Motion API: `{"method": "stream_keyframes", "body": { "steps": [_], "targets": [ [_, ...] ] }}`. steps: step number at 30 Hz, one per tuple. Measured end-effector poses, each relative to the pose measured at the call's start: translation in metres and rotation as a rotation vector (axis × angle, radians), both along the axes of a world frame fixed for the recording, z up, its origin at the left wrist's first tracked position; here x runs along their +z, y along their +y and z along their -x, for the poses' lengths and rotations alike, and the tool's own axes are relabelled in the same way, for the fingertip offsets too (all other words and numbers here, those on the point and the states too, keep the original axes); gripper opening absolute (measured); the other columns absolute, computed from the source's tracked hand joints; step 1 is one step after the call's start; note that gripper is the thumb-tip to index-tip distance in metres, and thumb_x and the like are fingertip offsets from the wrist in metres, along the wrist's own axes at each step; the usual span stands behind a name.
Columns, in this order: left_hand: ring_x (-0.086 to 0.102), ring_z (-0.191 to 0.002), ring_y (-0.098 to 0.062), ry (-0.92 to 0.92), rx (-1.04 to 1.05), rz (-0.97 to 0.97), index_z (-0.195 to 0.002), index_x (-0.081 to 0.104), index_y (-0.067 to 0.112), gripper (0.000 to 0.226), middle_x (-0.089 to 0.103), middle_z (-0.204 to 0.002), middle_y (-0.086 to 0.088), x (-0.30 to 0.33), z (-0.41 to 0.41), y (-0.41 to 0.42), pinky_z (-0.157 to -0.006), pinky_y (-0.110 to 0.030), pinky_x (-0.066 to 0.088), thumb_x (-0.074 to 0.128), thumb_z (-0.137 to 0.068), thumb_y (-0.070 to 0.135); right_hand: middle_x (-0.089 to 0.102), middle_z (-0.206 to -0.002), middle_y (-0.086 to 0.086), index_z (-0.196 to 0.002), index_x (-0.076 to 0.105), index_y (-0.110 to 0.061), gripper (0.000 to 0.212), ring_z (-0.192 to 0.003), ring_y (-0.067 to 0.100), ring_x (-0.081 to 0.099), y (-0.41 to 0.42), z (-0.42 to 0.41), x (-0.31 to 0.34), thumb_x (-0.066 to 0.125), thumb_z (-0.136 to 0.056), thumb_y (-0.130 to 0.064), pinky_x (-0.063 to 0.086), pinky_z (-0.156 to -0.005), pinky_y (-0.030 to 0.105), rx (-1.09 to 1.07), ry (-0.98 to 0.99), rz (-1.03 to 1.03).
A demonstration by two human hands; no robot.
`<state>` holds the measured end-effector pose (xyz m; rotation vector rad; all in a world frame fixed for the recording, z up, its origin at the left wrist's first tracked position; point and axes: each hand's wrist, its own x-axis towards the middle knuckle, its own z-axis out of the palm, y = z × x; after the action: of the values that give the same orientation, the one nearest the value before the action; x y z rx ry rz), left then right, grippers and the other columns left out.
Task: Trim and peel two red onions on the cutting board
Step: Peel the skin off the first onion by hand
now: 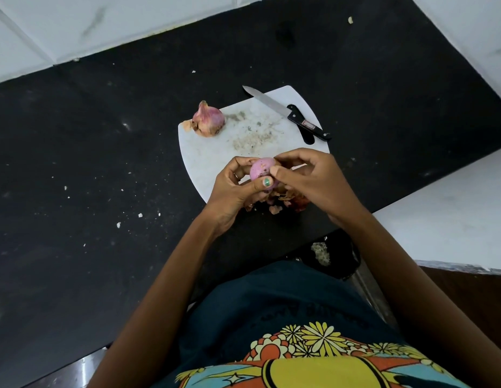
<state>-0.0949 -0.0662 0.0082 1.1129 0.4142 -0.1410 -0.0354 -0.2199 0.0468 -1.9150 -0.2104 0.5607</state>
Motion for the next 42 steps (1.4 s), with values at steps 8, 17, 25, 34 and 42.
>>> {"method": "stream_keyframes", "body": {
  "steps": [8,17,25,34,42],
  "targets": [
    [0.069,-0.075,-0.011,-0.02,-0.017,-0.018,-0.095,0.058,0.017,0.031,0.063,-0.102,0.002,0.001,0.004,0.001,-0.058,-0.02,0.055,0.072,-0.07,0.003,0.073,-0.088,0.002,-0.091,0.072,-0.015,0.016,-0.082,0.019,0.071,0.003,-0.001,-0.001,0.075,-0.076,-0.012,0.059,-0.08,0.036,-0.057,0.008,-0.001],
    [0.067,-0.078,-0.01,-0.013,-0.006,0.014,-0.094,0.058,0.018,0.029,0.061,-0.1,0.002,0.003,0.002,0.0,-0.059,-0.019,0.055,0.068,-0.076,-0.002,0.072,-0.087,0.009,-0.094,0.072,-0.008,0.02,-0.073,0.017,0.072,0.001,-0.001,-0.003,0.062,-0.081,0.004,0.059,-0.064,0.023,-0.171,0.014,-0.074],
    [0.066,-0.076,-0.006,0.07,-0.022,0.188,-0.108,0.061,0.017,0.035,0.07,-0.089,0.004,-0.001,0.003,0.005,-0.063,-0.019,0.055,0.064,-0.073,0.017,0.073,-0.087,0.013,-0.098,0.069,-0.007,0.013,-0.07,0.017,0.071,0.0,0.002,-0.003,0.069,-0.085,-0.006,0.056,-0.061,0.021,-0.241,0.114,-0.231],
    [0.067,-0.088,-0.014,0.14,-0.032,0.44,-0.104,0.071,0.015,0.03,0.068,-0.103,-0.005,0.006,0.001,0.0,-0.071,-0.022,0.058,0.058,-0.082,0.031,0.073,-0.084,0.012,-0.089,0.07,-0.012,0.012,-0.071,0.021,0.072,0.005,0.004,0.001,0.07,-0.083,-0.002,0.058,-0.063,0.024,-0.251,0.025,-0.269],
    [0.067,-0.093,-0.014,0.143,0.002,0.551,-0.124,0.057,0.013,0.041,0.065,-0.117,-0.007,0.003,0.0,0.005,-0.068,-0.02,0.058,0.053,-0.085,0.028,0.068,-0.093,0.011,-0.099,0.064,-0.006,0.012,-0.068,0.019,0.071,-0.001,-0.003,-0.005,0.065,-0.087,-0.003,0.057,-0.06,0.022,-0.414,-0.07,-0.199]
  ]
}}
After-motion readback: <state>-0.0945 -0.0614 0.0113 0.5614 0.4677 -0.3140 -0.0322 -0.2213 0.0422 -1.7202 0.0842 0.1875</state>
